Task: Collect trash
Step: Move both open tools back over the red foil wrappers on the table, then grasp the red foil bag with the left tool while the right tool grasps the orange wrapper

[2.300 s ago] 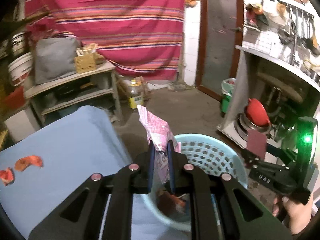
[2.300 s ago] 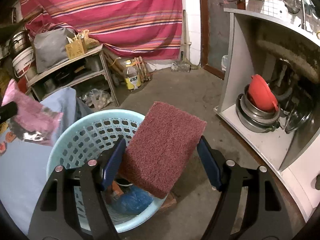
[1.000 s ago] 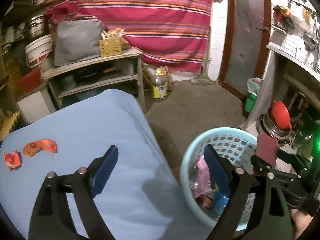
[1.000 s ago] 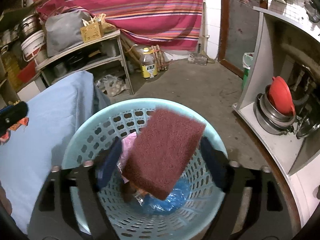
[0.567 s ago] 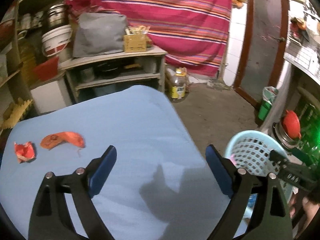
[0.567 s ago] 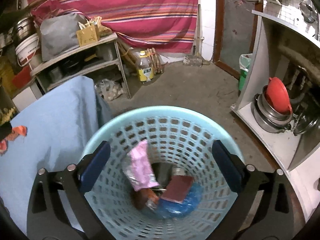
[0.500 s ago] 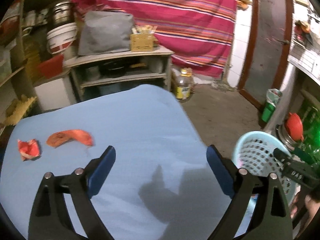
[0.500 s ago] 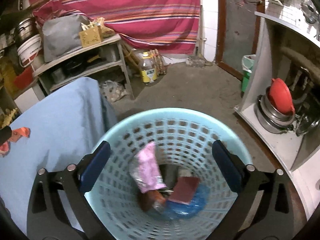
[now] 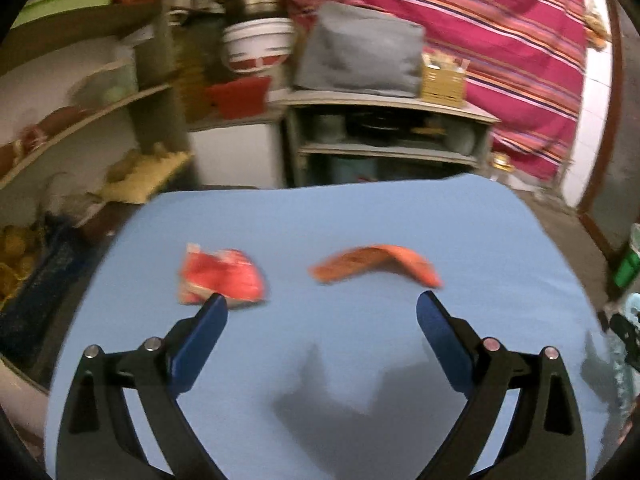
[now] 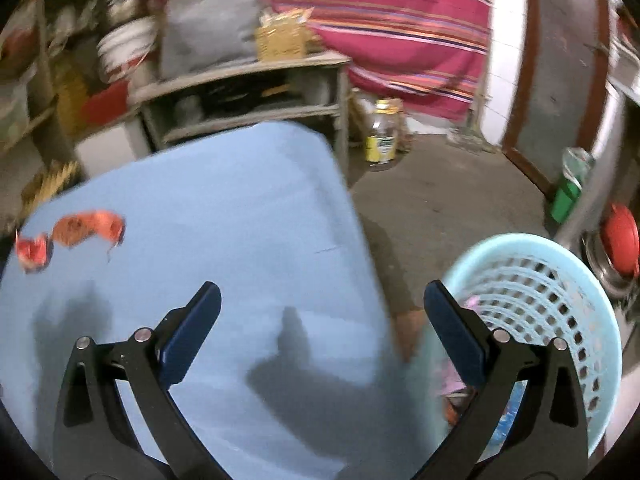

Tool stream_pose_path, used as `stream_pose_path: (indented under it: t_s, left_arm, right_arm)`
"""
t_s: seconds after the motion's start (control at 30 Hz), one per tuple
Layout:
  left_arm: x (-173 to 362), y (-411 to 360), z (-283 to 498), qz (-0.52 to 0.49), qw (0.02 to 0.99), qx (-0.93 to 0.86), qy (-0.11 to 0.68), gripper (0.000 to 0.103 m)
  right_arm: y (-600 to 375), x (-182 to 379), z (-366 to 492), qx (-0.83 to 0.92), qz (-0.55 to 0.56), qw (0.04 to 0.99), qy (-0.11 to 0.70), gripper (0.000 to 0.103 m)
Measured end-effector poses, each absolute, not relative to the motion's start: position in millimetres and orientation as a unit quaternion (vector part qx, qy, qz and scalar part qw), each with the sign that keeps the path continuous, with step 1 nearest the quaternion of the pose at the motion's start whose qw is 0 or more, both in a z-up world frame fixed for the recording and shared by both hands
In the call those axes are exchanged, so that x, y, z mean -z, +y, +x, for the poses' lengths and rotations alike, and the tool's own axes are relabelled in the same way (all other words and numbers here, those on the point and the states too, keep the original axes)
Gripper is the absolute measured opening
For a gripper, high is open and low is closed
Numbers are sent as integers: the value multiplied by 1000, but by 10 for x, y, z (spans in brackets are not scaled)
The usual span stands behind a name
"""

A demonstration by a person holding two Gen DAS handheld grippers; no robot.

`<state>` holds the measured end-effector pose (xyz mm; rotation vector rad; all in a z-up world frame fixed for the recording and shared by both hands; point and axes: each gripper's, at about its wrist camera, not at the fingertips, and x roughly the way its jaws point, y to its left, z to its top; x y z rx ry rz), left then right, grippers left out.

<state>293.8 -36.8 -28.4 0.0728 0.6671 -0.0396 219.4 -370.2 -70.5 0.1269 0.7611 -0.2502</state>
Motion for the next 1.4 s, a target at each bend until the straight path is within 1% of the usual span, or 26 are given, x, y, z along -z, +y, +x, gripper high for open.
stream_pose_path:
  t_s: [0.1, 0.2, 0.43, 0.63, 0.77, 1.07, 1.2, 1.4]
  left_arm:
    - [334, 10, 3032, 33, 942, -11, 334, 94]
    - [385, 291, 3123, 16, 937, -21, 348, 94]
    - [566, 723, 3272, -3, 927, -45, 373, 94]
    - [664, 752, 3407, 14, 926, -37, 375, 94]
    - [723, 810, 3529, 7, 925, -30, 379, 94]
    - [720, 831, 3781, -15, 928, -15, 372, 94]
    - [715, 756, 3844, -1, 931, -8, 365, 94]
    - [821, 826, 3902, -11, 924, -4, 382, 93]
  right_arm:
    - [-3438, 793, 2339, 106, 27, 917, 384, 99]
    - [-3279, 848, 2440, 89, 23, 916, 391, 99]
    - [-2940, 975, 2593, 58, 2, 912, 406, 99]
    - [-2790, 1061, 2753, 45, 14, 907, 418, 99]
    - [-2720, 1067, 2927, 36, 28, 906, 422, 99]
    - [-2314, 976, 3534, -20, 11, 905, 424, 99]
    - [-2084, 991, 3843, -43, -1, 899, 436, 99]
    - [-1783, 1091, 4183, -57, -32, 892, 446, 99]
